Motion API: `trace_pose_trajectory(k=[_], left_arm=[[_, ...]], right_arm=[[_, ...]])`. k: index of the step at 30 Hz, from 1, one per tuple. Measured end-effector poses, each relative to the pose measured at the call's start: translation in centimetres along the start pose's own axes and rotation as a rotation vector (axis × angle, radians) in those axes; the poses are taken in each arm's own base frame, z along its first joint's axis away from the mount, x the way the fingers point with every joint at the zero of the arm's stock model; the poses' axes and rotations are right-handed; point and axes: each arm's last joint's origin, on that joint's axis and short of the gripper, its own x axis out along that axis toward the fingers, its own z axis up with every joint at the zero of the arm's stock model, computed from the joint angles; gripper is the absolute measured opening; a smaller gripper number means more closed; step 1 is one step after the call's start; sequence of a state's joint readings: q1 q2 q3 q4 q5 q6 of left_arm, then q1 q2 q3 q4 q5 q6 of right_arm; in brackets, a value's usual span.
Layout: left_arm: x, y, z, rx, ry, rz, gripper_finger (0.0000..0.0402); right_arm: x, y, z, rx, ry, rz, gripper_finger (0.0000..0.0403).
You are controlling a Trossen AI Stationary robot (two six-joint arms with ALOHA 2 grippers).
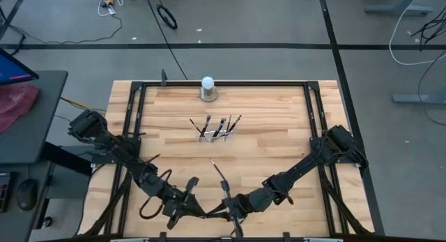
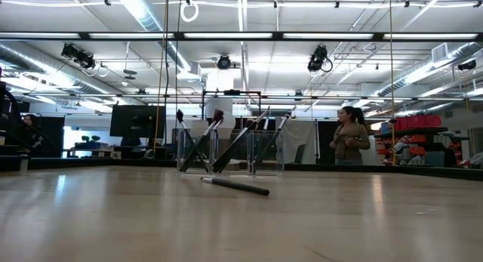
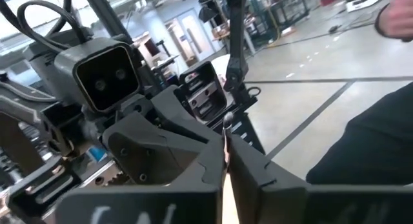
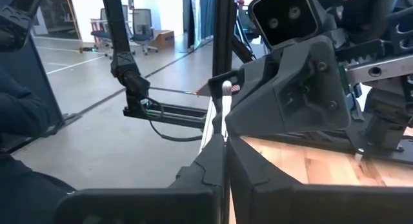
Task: Put items in baskets/containers
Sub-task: Put the eyeshadow brush into the transparent organizer
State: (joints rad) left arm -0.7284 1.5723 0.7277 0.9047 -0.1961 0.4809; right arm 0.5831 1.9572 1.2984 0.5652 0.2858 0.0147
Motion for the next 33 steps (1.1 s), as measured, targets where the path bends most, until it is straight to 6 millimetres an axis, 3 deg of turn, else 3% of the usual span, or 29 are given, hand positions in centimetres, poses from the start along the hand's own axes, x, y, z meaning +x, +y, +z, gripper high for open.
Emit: trace_pose_trajectory(k=[11,18,21,27,33], left_arm=[[0.0,-0.2,-0.1,-0.059,0.002,-0.031,0.0001],[0.0,-0.4,0.1,-0.102,-0.002,-0.043,0.0001],[-0.1,-0.5,-0.4,-0.102,0.074,0.006,0.0001],[-0.3,-0.8,-1.6,-0.139,0.238,0.093,0.0001],[-0.4,-0.8,-1.8,-0.168,0.265,0.123,0.0003]], right_arm=[[0.0,-0.1,-0.4,0.053,0.047,-0.012,0.0034],[-0.2,-1.0,-1.7,0.125,0.154,-0.225,0.0098],[-0.6,-1.1,-2.9,0.160,0.246,-0.328,0.0114],[-1.0,-1.6,-4.0,0.195,0.328,-0.433,0.0111],[-1.3,-2.1,-4.6,0.240,0.370,-0.496,0.0108]])
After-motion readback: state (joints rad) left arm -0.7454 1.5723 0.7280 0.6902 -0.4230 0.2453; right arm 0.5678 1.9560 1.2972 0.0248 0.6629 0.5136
